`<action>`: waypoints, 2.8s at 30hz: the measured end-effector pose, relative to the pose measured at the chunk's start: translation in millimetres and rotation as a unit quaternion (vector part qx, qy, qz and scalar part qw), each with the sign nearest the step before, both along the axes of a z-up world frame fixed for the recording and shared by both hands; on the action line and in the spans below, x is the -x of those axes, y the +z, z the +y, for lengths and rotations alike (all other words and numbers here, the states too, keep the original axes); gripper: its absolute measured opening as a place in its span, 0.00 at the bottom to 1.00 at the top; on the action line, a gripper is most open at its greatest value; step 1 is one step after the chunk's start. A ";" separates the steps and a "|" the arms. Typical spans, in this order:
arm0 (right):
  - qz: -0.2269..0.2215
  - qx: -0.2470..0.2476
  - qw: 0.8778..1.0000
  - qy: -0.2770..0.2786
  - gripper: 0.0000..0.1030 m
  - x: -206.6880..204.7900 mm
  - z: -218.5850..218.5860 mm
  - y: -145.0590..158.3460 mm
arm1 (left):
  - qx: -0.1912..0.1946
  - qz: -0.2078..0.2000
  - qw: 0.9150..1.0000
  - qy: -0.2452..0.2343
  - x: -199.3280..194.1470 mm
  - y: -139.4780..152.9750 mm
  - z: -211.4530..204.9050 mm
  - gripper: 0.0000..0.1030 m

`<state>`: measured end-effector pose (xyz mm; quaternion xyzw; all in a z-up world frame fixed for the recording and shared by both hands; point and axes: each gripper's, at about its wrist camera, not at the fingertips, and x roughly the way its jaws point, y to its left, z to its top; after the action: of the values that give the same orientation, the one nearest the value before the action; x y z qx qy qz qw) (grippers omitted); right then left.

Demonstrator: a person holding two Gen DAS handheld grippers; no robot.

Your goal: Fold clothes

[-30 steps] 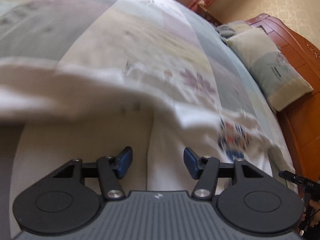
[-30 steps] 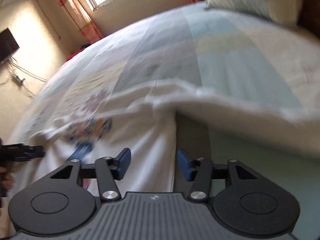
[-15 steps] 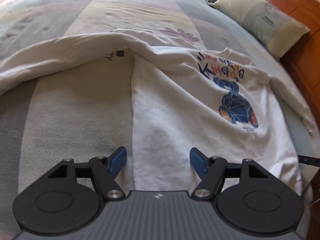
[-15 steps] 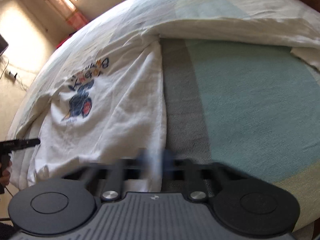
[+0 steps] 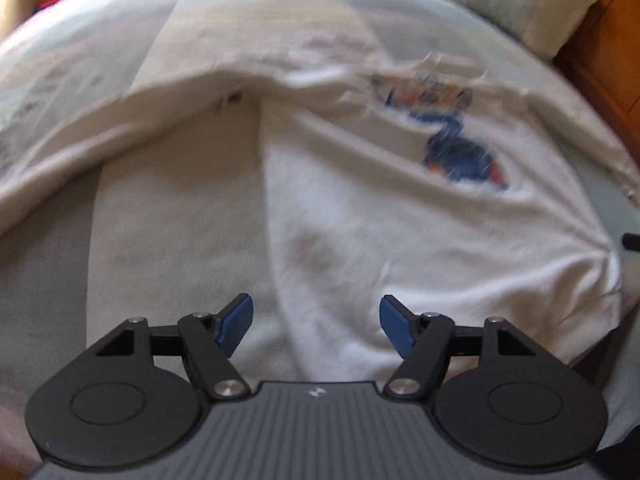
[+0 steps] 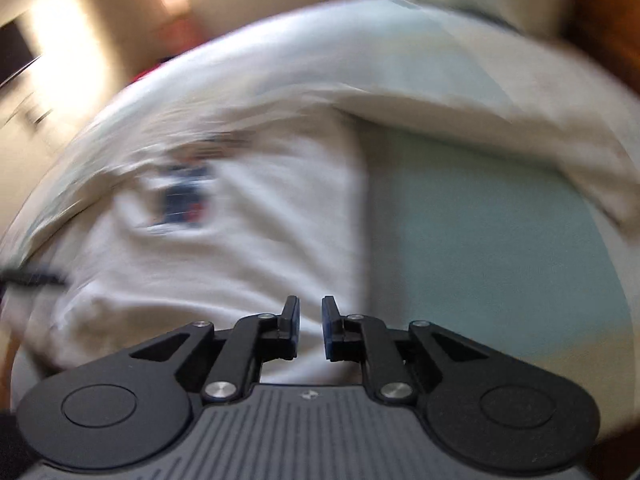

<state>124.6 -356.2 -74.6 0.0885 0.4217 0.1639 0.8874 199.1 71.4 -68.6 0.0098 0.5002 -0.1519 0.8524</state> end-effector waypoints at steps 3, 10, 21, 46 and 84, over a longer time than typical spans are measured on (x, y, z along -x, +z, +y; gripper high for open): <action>0.005 -0.001 0.989 0.146 0.25 -1.7 52.2 -1.5 | 0.033 0.006 0.999 -0.040 6.1 8.4 -18.8 0.68; 0.003 0.074 0.940 0.334 0.36 2.7 127.1 -36.1 | 0.053 0.041 0.994 -0.086 22.8 -6.7 -48.5 0.68; -0.021 0.142 0.919 0.368 0.12 6.6 134.9 -28.4 | 0.021 0.070 0.993 -0.093 35.9 -25.1 -40.6 0.70; -0.032 0.108 0.988 0.105 0.34 -222.4 95.5 -43.8 | 0.041 -0.034 0.998 -0.028 -172.4 -41.8 -65.5 0.77; 0.019 0.066 0.975 0.212 0.82 20.7 138.4 -27.8 | 0.160 0.089 0.974 -0.131 -103.7 -43.3 -165.3 0.78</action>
<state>103.9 -217.8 -102.4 -0.0590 0.4572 0.3184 0.8283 302.8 -94.0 -111.9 -0.0749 0.5374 -0.3403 0.7680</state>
